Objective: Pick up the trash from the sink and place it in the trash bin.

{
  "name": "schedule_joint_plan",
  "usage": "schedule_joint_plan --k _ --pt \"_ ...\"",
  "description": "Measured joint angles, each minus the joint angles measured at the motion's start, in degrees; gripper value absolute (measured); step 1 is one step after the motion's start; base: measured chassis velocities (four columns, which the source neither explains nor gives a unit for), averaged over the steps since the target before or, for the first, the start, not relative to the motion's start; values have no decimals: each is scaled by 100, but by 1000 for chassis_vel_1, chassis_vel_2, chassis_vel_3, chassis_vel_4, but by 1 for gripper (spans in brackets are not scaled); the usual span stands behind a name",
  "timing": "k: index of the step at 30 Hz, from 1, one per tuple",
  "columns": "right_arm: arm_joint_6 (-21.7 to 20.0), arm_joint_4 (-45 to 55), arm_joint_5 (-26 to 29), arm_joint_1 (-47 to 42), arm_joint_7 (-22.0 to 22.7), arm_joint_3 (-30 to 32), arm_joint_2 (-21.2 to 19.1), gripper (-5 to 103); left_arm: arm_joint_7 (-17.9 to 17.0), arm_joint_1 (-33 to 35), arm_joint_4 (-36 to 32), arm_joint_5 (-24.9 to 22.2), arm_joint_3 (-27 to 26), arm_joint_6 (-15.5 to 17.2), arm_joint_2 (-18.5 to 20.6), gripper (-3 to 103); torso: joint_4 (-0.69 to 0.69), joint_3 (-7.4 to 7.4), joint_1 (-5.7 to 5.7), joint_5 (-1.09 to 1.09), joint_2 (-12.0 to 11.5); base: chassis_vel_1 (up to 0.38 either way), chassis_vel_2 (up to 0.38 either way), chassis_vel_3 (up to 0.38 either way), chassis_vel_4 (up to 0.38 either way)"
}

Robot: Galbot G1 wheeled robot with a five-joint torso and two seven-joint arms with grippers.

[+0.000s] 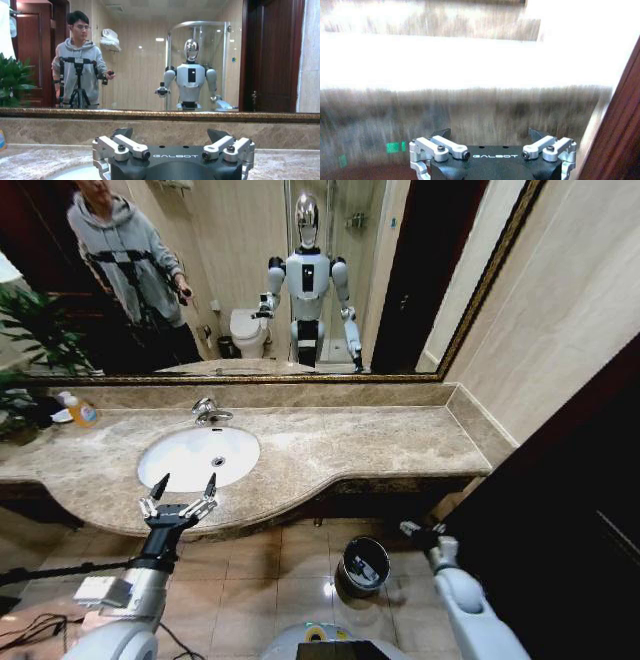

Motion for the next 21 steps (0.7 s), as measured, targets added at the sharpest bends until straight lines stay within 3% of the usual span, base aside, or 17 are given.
schedule_joint_plan --k 6,11,16,21 --pt "-137 1436 169 -554 100 324 196 100 0 0 0 0 1 0 0 100 0 0 0 0 0 0 0 0 0" --pt "-142 2363 -103 -1022 -3 385 361 100 0 -1 0 0 1 0 0 100 0 0 0 0 0 0 0 0 0" --pt "271 3244 -399 -1631 -258 7 708 100 0 -1 0 0 0 0 0 100 0 0 0 -2 0 0 0 0 0" --pt "382 3460 -486 -1710 -376 -62 784 100 0 -1 0 0 1 0 0 100 0 0 0 -1 0 0 0 0 0"
